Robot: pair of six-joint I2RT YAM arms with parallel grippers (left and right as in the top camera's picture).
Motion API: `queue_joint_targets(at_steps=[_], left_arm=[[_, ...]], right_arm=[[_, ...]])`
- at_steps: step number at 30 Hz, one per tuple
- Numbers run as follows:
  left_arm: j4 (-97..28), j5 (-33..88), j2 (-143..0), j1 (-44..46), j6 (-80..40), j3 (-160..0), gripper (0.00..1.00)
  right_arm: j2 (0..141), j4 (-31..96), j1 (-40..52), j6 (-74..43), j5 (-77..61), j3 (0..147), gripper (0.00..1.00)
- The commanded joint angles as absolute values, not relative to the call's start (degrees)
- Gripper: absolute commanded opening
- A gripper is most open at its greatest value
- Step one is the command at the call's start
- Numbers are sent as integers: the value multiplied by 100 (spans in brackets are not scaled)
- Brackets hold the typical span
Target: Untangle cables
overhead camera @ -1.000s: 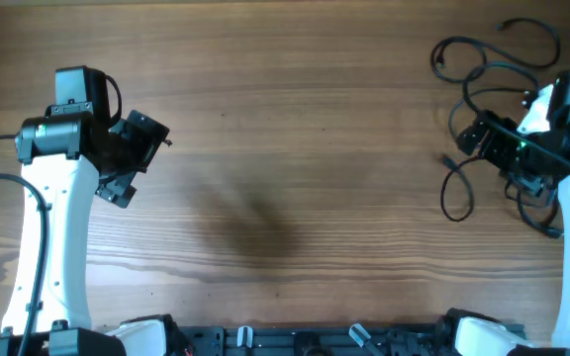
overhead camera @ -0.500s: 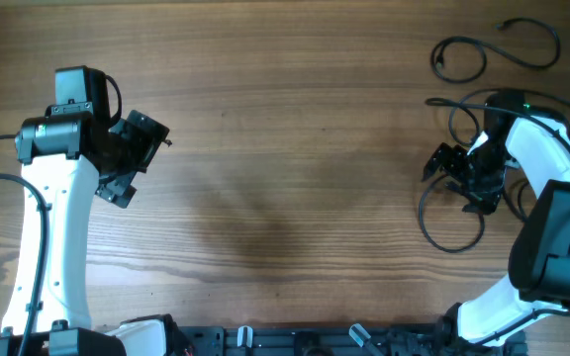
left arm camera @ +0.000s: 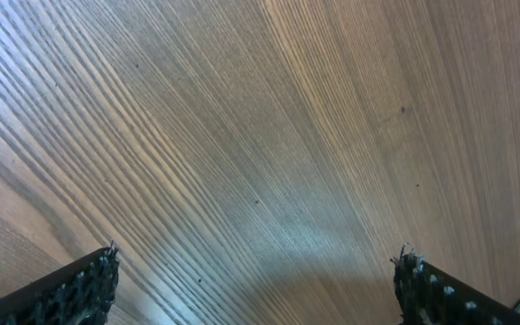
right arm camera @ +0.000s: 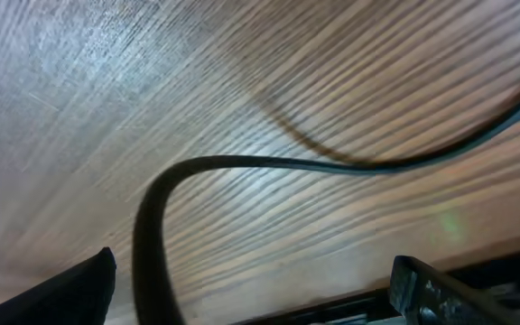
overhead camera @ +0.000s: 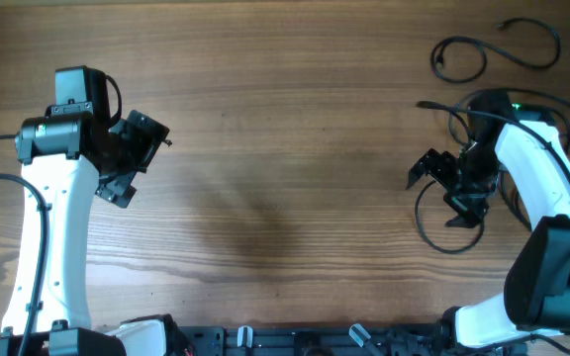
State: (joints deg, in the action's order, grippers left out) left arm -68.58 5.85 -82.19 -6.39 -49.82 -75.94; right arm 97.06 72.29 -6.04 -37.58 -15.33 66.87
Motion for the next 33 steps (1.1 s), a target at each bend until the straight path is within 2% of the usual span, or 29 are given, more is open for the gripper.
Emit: queue_joint_targets(at_steps=[1,5,11,19,22,28,31,33], left_arm=[[-6860,596,-8252,-655,-4991,-7607,100],[-6910,593,-8252,-655,-4991,-7607,100],[-6906,596,-8252,-655,-4991,-7607,100],[-6904,593,-8252,-655,-4991,-7607,100],[-6901,593,-8252,-655,-4991,-7607,100],[-6871,593,-8252,-655,-4993,-7607,100],[-6834,593,-8252,-655,-4991,-7607,100],[-6831,593,-8252,-655,-4993,-7607,100]], right_arm=[[9625,7229,-596,-4237,-2685,6661,100],[9625,7231,-596,-4268,-3157,6661,100],[9625,8348,-596,-5610,-2794,6661,100],[9625,8844,-596,-4886,-3052,6661,100],[9625,9091,-596,-6108,-2565,6661,100],[9620,9236,-598,-7677,-1575,6772,100],[9620,9238,-596,-7950,-1004,7032,100],[9620,9238,-596,-7918,-1105,7057,100]])
